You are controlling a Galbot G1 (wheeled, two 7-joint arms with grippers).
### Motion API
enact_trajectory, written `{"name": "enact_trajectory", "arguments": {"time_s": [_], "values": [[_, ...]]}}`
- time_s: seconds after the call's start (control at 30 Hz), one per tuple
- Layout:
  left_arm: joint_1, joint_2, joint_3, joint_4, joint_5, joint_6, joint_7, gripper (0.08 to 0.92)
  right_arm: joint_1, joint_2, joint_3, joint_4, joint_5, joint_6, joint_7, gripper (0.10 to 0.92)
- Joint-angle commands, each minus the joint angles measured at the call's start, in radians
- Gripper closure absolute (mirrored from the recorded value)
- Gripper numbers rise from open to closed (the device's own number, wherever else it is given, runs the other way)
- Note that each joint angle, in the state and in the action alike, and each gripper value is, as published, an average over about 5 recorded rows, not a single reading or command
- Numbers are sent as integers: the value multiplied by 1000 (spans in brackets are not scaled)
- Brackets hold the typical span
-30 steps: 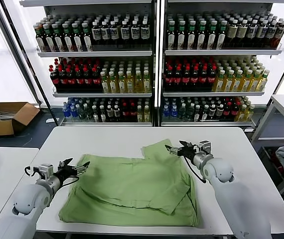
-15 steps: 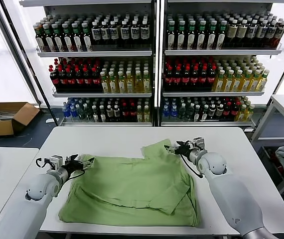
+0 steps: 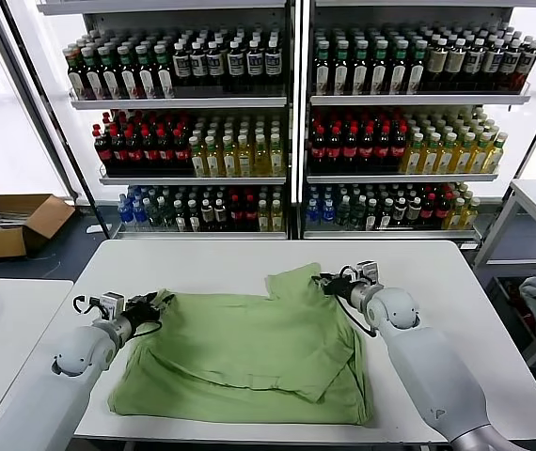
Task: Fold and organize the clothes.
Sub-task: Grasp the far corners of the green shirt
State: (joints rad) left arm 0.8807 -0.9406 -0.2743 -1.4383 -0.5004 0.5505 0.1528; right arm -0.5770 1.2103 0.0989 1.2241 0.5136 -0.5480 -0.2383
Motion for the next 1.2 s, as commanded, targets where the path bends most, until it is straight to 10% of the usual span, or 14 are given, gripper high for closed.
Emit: {"name": "enact_trajectory", "arguments": {"time_s": [0.03,0.33,0.93,1.2], "values": [[3,3,6,-8,7,17,8,689,-1,5,10,23,82,4,27,882],[19,8,-15,-55,-1,-3,3,911,-53,-4,52,155,233,27,87,920],[116,28,-110,-225,-77,-60,-57,916,-187,-36,112,314,180,4,169,916],[105,20,-96,-222,-74,-57,-55,916,-106,2,13,140,-10,-24,211,730]]}}
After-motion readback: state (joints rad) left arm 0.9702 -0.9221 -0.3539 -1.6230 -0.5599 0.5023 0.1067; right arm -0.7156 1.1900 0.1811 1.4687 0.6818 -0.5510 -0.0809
